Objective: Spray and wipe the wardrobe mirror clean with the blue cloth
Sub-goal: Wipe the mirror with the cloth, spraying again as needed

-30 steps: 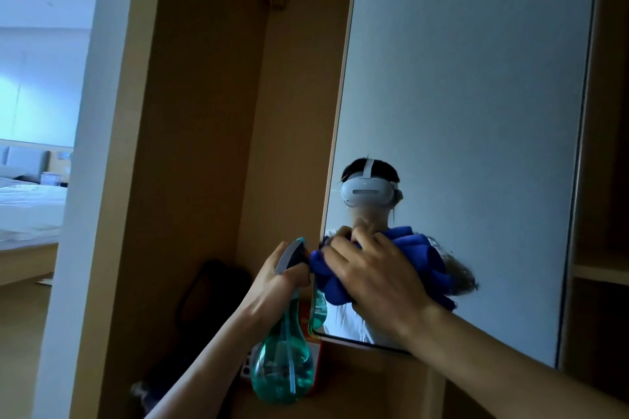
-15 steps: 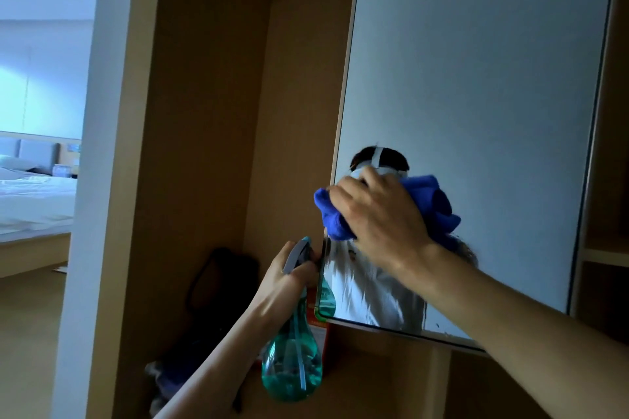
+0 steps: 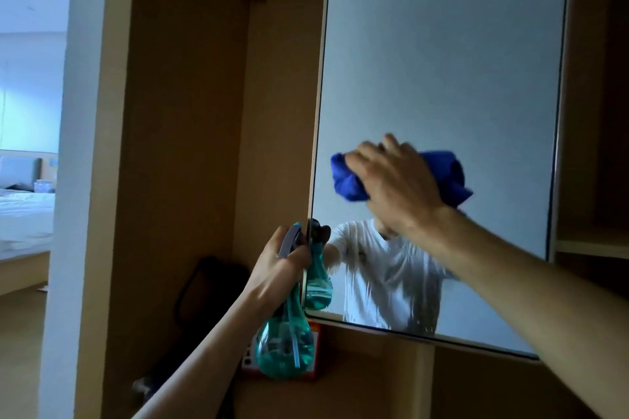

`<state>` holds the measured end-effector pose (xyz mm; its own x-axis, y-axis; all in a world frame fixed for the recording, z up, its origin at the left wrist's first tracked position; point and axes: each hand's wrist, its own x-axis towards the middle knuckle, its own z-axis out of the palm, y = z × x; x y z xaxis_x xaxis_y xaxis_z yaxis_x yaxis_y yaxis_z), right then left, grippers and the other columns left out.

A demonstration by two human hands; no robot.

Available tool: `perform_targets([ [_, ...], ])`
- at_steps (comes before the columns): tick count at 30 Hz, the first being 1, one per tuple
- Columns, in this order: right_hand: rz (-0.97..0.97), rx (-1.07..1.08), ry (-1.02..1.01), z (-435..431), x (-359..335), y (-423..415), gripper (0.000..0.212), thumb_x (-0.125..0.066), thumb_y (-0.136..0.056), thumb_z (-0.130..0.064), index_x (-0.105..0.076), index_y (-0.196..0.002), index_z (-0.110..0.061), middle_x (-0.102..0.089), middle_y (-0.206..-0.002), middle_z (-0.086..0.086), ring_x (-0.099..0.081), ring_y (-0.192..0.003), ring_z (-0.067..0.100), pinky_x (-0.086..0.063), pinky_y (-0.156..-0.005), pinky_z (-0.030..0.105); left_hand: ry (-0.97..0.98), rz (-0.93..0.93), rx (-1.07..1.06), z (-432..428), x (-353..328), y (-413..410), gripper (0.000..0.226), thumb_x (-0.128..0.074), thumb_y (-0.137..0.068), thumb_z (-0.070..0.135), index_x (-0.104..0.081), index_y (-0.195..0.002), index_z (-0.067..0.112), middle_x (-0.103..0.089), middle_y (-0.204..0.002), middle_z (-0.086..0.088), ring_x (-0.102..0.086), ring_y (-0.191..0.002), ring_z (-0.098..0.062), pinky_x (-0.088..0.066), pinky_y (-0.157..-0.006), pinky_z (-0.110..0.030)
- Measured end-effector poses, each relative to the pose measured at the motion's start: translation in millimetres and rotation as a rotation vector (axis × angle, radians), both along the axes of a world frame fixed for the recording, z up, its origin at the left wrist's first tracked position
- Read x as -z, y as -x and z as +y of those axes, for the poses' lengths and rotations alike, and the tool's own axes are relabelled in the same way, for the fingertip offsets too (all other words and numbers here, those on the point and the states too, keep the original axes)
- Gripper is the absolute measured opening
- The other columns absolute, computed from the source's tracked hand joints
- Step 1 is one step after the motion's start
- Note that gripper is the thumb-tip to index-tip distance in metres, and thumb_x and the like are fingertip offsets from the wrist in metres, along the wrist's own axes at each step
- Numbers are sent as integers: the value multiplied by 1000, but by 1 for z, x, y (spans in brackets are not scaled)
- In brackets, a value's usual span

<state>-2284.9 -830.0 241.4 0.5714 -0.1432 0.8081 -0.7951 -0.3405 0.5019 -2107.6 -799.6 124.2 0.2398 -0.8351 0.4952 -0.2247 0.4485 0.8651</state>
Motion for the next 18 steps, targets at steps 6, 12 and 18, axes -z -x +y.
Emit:
perform_targets([
  [6,9,49,40,-3,-47,27,28,-62,-69,1,-58,-93,-14,-60,-98,7,-51,-92,34,-30,-68,38,53,-10,-4,1,-11,12,33,-63,-71,28,-63,-102,18,-66,-94,-5,-63,-83,-20,-49,-69,-32],
  [12,93,3,-21,-7,24,42,35,-73,-61,-7,-61,-93,-18,-61,-91,1,-54,-84,28,-38,-68,37,54,-57,-65,2,-5,18,43,-58,-64,32,-61,-103,13,-64,-94,-10,-61,-87,-27,-50,-77,-46],
  [18,167,17,-39,-9,95,53,27,-48,-81,-2,-57,-102,-16,-61,-99,8,-51,-89,31,-43,-79,44,52,-105,-105,4,0,22,44,-59,-65,33,-61,-107,17,-67,-98,-10,-64,-95,-35,-53,-86,-56],
])
